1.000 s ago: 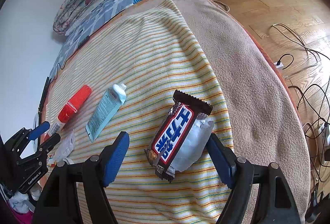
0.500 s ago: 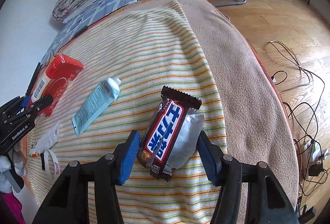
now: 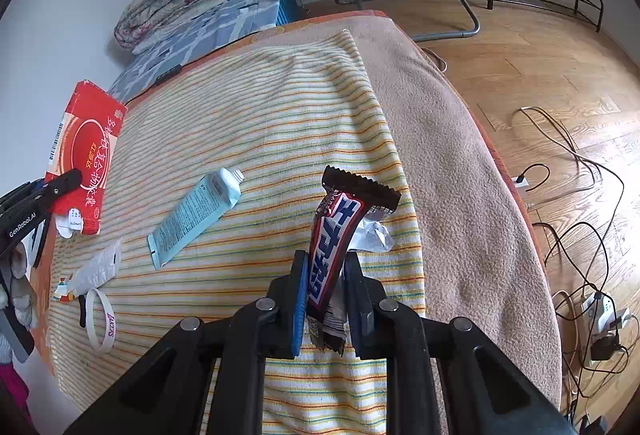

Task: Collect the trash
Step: 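Grasp the red box with the left tool while the right tool grasps the chocolate bar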

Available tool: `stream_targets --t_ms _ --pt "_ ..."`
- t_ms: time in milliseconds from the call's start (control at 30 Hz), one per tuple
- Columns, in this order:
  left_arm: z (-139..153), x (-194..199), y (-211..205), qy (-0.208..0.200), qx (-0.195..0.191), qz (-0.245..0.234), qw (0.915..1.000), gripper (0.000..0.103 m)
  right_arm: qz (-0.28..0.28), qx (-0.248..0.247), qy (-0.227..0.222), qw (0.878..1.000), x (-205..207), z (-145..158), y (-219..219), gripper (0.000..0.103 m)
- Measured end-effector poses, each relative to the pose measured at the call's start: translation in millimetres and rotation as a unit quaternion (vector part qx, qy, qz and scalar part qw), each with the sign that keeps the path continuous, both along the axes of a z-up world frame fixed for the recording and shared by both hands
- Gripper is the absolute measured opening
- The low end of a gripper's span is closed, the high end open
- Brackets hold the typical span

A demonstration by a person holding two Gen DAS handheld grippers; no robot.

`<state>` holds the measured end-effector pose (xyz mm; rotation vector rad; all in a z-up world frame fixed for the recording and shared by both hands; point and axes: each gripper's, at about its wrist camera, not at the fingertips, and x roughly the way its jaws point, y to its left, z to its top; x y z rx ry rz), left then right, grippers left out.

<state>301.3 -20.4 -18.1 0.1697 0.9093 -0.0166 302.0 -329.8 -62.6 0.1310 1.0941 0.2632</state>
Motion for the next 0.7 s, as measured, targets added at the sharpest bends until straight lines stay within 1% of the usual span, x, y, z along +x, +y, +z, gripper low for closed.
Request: stream_targets --t_ms 167,300,567,700 --pt "18 -19 -2 -0.014 -0.013 -0.007 0.9998 0.015 -0.01 0.017 -0.03 0.999 -7 22 -11 0.015" --pt "31 -43 -3 -0.018 -0.029 -0.014 0.9993 0.015 -0.002 0.027 -0.053 0.998 -18 45 -13 0.015" --pt "51 -107 -12 -0.017 -0.055 -0.031 0.9979 0.015 0.051 0.02 -0.092 0.994 -63 81 10 0.015" --pt "59 -147 -15 -0.017 -0.065 -0.037 0.9971 0.015 0.086 0.019 -0.105 0.991 -96 93 23 0.015"
